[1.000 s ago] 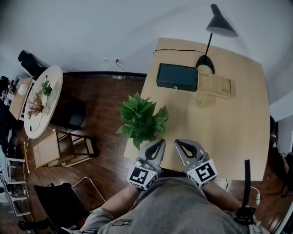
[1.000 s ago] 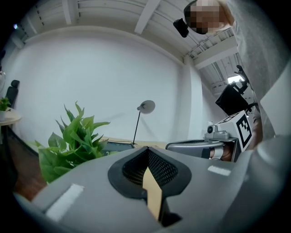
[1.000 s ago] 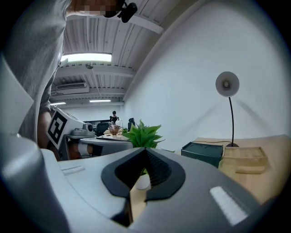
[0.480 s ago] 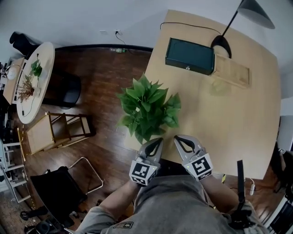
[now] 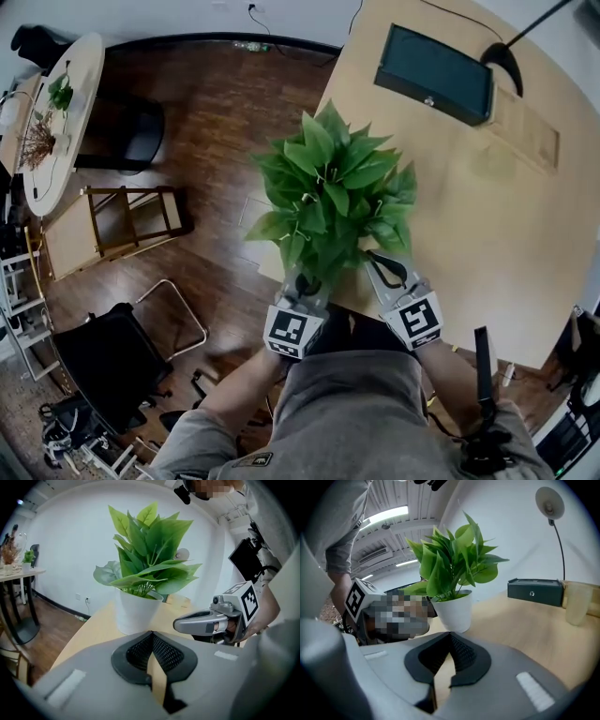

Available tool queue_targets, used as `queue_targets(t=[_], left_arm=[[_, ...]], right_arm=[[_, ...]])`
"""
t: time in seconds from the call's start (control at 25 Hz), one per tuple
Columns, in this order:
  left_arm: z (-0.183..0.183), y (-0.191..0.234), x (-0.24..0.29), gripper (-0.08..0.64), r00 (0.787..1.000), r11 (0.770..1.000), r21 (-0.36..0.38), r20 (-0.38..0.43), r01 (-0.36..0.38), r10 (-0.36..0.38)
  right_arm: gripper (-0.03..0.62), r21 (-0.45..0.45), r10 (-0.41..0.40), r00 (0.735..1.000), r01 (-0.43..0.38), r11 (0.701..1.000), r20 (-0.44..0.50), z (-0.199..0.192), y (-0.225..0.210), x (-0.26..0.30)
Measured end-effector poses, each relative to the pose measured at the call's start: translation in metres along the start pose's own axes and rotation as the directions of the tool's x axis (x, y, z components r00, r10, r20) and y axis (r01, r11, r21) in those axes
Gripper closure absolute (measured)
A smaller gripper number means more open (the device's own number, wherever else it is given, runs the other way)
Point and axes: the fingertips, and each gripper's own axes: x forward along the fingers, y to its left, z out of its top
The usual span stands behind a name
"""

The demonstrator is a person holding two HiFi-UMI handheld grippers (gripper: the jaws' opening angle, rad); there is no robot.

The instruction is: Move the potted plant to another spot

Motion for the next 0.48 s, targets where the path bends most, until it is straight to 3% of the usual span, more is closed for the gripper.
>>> queue_targets(t=[0.4, 0.44, 0.48], left_arm=[[0.010, 0.051, -0.003, 0.558, 0.994, 0.987, 0.115, 0.016, -0.107, 0.106], [0.011, 0.057, -0.003, 0.558, 0.994, 0.985, 0.131, 0.015, -0.110, 0.109], [0.012, 0.061, -0.002, 0.515, 0.995, 0.984, 0.145, 0.010, -0.103, 0.103]], right_arm=[[0.576, -0.049, 0.021, 0.999, -0.024, 0.999, -0.043, -0.003, -0.004, 0.019], [0.540, -0.053, 0.032, 0.998, -0.035, 0.998, -0.046, -0.003, -0.003, 0.022], [0.454, -0.057, 0.045, 0.998, -0.048, 0.997, -0.054, -0.003, -0.003, 0.024]])
